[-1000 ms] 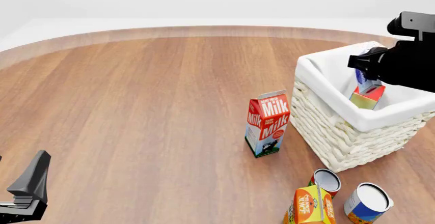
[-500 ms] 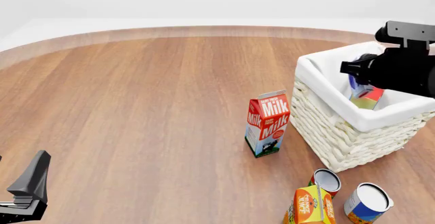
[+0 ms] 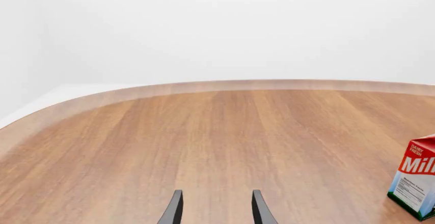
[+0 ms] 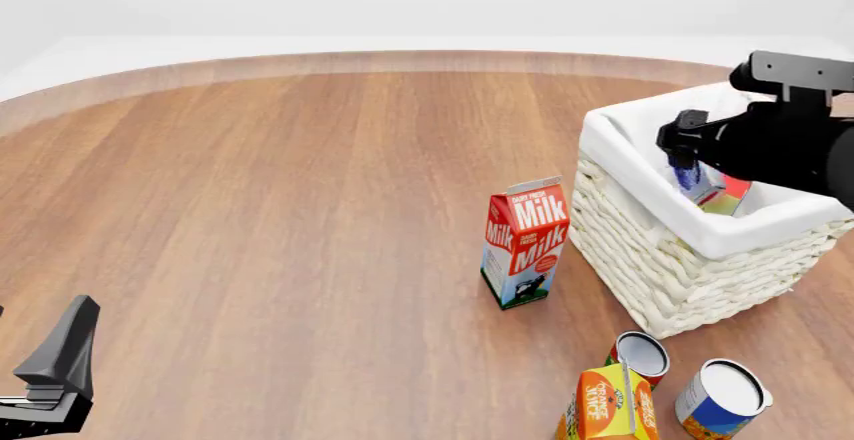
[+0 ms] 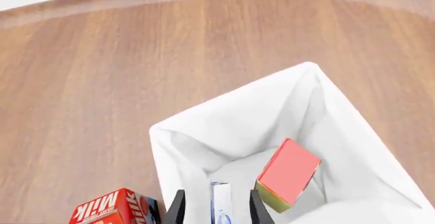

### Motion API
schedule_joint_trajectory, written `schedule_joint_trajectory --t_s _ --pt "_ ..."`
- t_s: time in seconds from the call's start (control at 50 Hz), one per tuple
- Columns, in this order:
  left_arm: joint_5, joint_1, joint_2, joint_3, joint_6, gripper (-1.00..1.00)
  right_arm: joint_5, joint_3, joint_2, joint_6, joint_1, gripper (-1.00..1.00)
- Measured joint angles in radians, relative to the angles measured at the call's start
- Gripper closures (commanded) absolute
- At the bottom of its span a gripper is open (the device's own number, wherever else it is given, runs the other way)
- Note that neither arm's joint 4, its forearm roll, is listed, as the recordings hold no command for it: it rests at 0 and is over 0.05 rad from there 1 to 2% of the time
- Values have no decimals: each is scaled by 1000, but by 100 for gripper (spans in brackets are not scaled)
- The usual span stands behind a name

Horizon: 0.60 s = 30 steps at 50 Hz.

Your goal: Pick up the cream cheese box and the butter, and put them in the basket.

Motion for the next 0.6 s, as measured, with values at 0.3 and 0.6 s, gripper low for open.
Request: schedule_joint_trajectory --t_s 0.3,0.6 --pt "0 0 0 0 0 -100 -8 6 -11 9 9 -100" --pt "0 0 0 0 0 -100 45 -10 -77 0 42 -100"
